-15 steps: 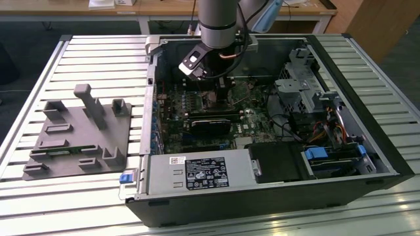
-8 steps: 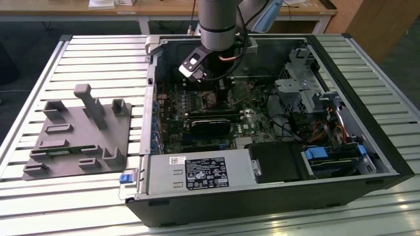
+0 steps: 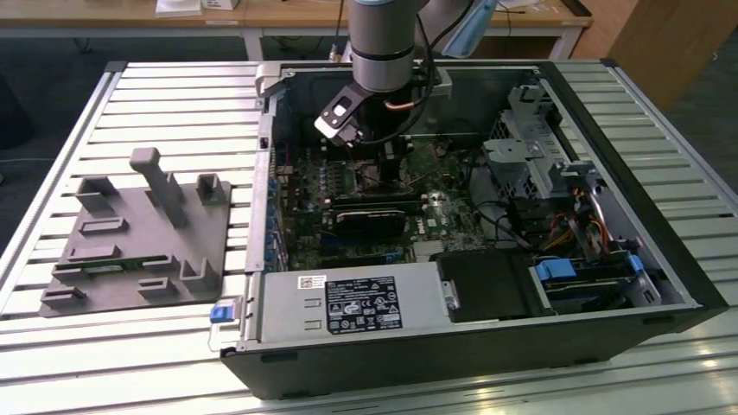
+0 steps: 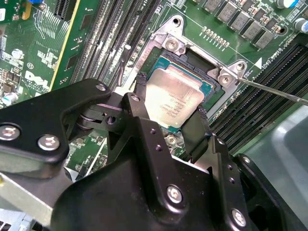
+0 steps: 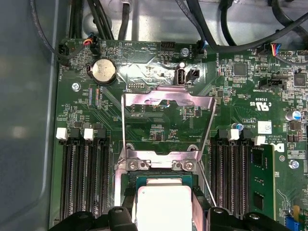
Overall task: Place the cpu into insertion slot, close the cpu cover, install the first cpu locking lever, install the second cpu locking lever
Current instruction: 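Place the cpu into insertion slot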
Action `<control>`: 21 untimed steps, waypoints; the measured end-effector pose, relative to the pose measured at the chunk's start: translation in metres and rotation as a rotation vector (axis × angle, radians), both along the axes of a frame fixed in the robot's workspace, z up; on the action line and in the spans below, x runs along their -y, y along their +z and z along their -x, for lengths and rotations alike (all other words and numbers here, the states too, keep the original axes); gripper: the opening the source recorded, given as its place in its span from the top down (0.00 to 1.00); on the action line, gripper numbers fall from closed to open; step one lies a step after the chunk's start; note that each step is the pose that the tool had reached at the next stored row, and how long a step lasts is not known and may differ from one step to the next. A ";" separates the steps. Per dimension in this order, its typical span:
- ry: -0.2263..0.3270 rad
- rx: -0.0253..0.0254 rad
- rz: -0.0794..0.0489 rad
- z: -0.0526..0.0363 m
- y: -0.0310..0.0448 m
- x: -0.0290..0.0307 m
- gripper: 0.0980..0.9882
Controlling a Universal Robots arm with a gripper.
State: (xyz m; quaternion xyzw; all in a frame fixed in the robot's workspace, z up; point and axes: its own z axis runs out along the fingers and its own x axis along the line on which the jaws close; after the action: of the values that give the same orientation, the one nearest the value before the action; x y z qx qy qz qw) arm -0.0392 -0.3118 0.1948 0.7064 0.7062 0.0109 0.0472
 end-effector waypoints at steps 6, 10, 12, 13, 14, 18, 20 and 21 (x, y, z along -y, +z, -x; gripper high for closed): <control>0.000 0.0001 0.000 0.0000 -0.0004 -0.0001 0.50; 0.000 0.0001 0.000 0.0000 -0.0004 0.0000 0.50; 0.000 0.0001 0.000 0.0000 -0.0005 -0.0001 0.50; 0.000 0.0001 0.000 0.0000 -0.0005 0.0000 0.49; 0.000 0.0001 0.000 0.0000 -0.0005 0.0000 0.49; 0.000 0.0000 0.000 0.0000 -0.0007 0.0000 0.42; 0.000 0.0001 0.000 0.0000 -0.0006 -0.0001 0.42; 0.000 0.0001 0.000 0.0000 -0.0004 -0.0001 0.42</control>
State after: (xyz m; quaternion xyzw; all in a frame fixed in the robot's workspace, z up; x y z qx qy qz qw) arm -0.0391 -0.3117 0.1944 0.7064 0.7062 0.0110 0.0472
